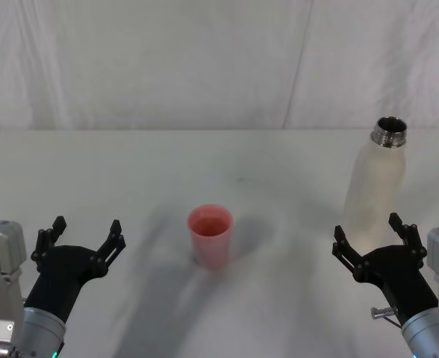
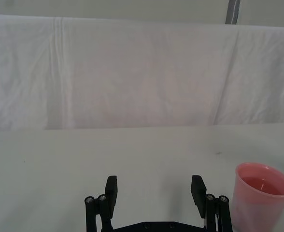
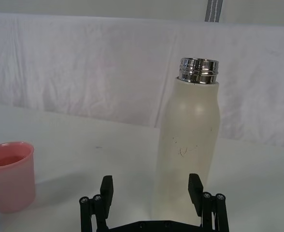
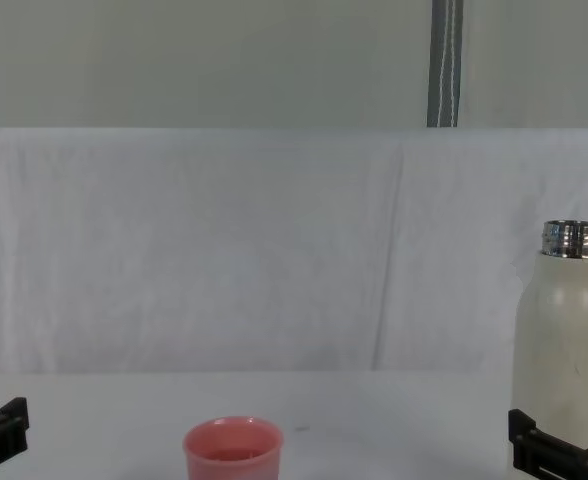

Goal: Grasp the thermos with one hand and pour water into the cup lid.

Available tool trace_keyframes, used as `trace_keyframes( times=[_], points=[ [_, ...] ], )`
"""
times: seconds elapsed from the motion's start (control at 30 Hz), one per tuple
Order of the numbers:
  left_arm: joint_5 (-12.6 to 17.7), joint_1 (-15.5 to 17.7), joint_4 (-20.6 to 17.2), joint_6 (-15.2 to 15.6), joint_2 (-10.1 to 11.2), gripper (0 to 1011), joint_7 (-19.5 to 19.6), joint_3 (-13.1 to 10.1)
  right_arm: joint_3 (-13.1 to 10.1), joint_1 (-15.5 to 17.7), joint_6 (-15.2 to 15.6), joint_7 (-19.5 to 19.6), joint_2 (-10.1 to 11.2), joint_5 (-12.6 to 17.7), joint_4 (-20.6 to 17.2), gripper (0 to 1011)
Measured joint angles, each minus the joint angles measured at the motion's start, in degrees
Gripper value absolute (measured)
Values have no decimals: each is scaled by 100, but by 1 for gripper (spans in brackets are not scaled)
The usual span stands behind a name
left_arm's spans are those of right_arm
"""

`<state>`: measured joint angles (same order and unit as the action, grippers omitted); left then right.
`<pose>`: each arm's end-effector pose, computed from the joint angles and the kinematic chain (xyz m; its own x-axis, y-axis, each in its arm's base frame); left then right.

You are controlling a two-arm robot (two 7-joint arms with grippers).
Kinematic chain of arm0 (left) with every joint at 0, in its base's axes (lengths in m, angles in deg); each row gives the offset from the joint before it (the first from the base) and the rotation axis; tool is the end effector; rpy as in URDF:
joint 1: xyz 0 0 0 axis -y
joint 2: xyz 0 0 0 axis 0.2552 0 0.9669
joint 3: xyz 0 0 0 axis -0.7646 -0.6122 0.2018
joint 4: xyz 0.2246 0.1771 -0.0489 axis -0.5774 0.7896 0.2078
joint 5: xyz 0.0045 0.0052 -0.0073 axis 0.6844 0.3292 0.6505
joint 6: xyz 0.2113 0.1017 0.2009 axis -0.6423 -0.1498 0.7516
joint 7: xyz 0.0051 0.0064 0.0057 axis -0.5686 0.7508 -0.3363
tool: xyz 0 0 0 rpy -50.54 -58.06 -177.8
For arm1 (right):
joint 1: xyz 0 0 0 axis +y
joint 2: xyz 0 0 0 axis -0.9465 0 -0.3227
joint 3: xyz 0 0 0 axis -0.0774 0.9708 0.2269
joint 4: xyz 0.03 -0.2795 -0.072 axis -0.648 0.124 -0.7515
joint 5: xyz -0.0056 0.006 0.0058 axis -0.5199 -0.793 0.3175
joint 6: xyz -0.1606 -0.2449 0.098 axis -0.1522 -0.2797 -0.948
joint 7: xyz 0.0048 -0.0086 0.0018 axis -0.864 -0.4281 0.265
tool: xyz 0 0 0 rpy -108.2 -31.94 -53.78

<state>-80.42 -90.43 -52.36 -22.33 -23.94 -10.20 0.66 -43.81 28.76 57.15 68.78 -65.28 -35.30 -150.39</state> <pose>0.2530 0.0376 -0.2854 0.1246 0.9917 -0.0327 -0.9921 0.1241 -0.0175 0.2658 0.0383 -0.2976 0.2626 -0.9625 0.0674 0.9628 0.2660 0.0477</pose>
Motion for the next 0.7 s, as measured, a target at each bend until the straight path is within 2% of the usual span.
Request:
trace_keyframes(
  times=[0.7],
  points=[
    [0,0,0,0,0,1001,0,0,0,0,0,0,0,0,2,1001]
  ],
)
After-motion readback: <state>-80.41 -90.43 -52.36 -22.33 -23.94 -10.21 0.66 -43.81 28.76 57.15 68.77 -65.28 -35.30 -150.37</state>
